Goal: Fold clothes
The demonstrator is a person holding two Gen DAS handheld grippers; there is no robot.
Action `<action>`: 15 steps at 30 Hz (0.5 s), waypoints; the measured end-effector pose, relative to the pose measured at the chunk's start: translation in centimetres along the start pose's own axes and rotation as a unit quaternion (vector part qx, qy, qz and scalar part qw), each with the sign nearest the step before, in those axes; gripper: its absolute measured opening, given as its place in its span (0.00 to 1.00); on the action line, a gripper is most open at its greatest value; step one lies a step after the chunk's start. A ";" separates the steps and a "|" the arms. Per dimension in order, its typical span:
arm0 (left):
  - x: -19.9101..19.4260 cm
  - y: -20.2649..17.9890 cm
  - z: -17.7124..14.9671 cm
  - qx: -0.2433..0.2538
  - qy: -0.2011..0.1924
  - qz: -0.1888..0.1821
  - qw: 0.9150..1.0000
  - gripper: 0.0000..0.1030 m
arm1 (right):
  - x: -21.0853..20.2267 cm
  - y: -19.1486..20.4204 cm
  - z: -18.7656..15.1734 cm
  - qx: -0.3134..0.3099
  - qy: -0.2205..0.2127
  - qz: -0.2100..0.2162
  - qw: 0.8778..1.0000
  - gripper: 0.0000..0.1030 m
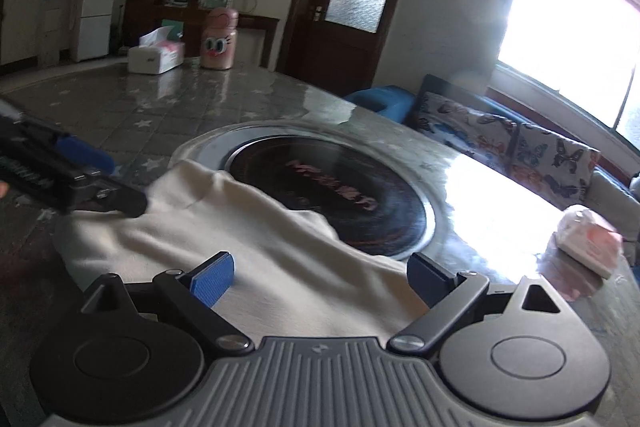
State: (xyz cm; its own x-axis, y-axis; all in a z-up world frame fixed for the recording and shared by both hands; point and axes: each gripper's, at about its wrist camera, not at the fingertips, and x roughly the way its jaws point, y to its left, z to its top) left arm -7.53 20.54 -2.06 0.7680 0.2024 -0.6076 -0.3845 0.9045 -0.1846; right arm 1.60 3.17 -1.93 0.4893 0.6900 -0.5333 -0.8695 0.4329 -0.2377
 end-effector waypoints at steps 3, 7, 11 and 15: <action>0.3 0.5 0.0 -0.005 0.007 0.000 1.000 0.74 | 0.2 1.5 0.1 -0.017 -0.002 0.020 1.000 0.92; 0.3 0.9 -0.1 -0.007 0.009 0.003 1.000 0.74 | -0.2 3.3 0.2 -0.037 -0.013 0.039 0.998 0.92; 0.3 1.4 -0.2 -0.017 0.010 0.002 1.000 0.74 | -1.2 4.7 0.3 -0.044 -0.025 0.071 0.996 0.93; 0.3 1.4 -0.2 -0.017 0.009 0.002 1.000 0.74 | -1.2 5.7 -0.3 -0.049 -0.015 0.084 0.995 0.94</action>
State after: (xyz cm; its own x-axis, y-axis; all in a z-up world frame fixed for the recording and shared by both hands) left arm -7.95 21.80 -2.59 0.7571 0.1996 -0.6221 -0.4051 0.8905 -0.2073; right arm -3.93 4.64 -2.92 0.3377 0.7649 -0.5485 -0.9406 0.2527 -0.2268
